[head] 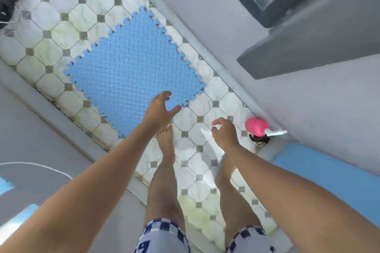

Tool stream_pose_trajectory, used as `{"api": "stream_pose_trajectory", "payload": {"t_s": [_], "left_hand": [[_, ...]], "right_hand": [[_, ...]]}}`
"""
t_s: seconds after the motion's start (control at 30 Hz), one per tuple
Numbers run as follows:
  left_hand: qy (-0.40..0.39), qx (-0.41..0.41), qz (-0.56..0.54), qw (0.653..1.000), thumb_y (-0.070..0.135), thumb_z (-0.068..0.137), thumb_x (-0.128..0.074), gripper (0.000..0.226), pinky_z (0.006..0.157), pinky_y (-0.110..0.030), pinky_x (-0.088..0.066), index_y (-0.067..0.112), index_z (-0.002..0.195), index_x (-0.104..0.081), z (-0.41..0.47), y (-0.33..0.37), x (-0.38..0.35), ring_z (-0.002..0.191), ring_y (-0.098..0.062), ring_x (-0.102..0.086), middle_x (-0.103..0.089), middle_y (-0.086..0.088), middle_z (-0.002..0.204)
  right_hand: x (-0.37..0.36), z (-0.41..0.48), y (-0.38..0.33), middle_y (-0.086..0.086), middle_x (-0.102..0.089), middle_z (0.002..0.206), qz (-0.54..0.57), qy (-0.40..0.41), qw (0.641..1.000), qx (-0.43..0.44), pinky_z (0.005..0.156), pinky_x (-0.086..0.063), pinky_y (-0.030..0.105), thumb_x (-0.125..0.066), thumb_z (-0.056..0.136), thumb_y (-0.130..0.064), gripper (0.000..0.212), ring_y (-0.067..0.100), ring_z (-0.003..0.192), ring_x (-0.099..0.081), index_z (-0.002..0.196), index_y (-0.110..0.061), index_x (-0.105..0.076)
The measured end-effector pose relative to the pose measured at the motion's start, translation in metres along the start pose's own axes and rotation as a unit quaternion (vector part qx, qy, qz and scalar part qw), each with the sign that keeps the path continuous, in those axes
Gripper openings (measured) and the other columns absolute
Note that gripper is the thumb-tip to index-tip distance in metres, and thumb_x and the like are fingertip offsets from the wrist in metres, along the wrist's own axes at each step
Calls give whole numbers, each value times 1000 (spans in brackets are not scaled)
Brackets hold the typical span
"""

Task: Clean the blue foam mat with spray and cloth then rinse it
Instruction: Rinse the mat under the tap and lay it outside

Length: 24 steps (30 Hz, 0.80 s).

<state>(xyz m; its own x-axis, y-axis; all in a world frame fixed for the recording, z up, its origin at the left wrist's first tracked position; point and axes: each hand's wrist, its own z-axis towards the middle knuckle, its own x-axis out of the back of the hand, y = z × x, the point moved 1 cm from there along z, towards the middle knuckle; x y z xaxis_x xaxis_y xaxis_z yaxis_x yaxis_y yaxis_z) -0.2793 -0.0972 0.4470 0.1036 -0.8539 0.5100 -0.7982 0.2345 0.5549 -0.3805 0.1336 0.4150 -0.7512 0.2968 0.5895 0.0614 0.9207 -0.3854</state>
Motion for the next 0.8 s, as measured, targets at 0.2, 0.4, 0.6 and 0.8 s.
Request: {"api": "stream_pose_trajectory", "payload": {"t_s": [0.2, 0.4, 0.6, 0.8], "left_hand": [[-48, -33, -5, 998, 36, 91, -75, 53, 92, -29, -43, 10, 135, -57, -47, 67, -146, 114, -26, -63, -68, -10, 121], [-89, -63, -32, 994, 40, 90, -75, 53, 89, -32, -51, 14, 134, -57, -60, 111, -289, 97, -19, -61, -66, -3, 113], [-130, -133, 35, 982, 35, 87, -77, 63, 90, -36, -51, 16, 141, -53, 2, 119, -419, 109, -23, -60, -62, -7, 128], [-166, -217, 176, 946, 25, 83, -78, 85, 103, -46, -48, 19, 157, -37, 81, 97, -518, 134, -33, -44, -45, -9, 154]], "right_hand": [[46, -30, 162, 6, -69, 88, 47, -30, 987, -154, 72, -45, 28, -54, 84, -10, 15, 29, 93, -65, 87, -12, -69], [71, 5, 300, 15, -72, 98, 91, 21, 969, -230, 78, -58, 41, -54, 84, -23, 28, 36, 91, -67, 100, -11, -73], [58, 81, 392, 13, -71, 94, 194, 39, 939, -282, 63, -59, 38, -61, 83, -16, 8, 29, 78, -65, 77, -22, -65], [13, 176, 454, 9, -68, 104, 169, 60, 954, -241, 72, -61, 40, -77, 73, -28, 34, 28, 86, -67, 103, -17, -66]]}}
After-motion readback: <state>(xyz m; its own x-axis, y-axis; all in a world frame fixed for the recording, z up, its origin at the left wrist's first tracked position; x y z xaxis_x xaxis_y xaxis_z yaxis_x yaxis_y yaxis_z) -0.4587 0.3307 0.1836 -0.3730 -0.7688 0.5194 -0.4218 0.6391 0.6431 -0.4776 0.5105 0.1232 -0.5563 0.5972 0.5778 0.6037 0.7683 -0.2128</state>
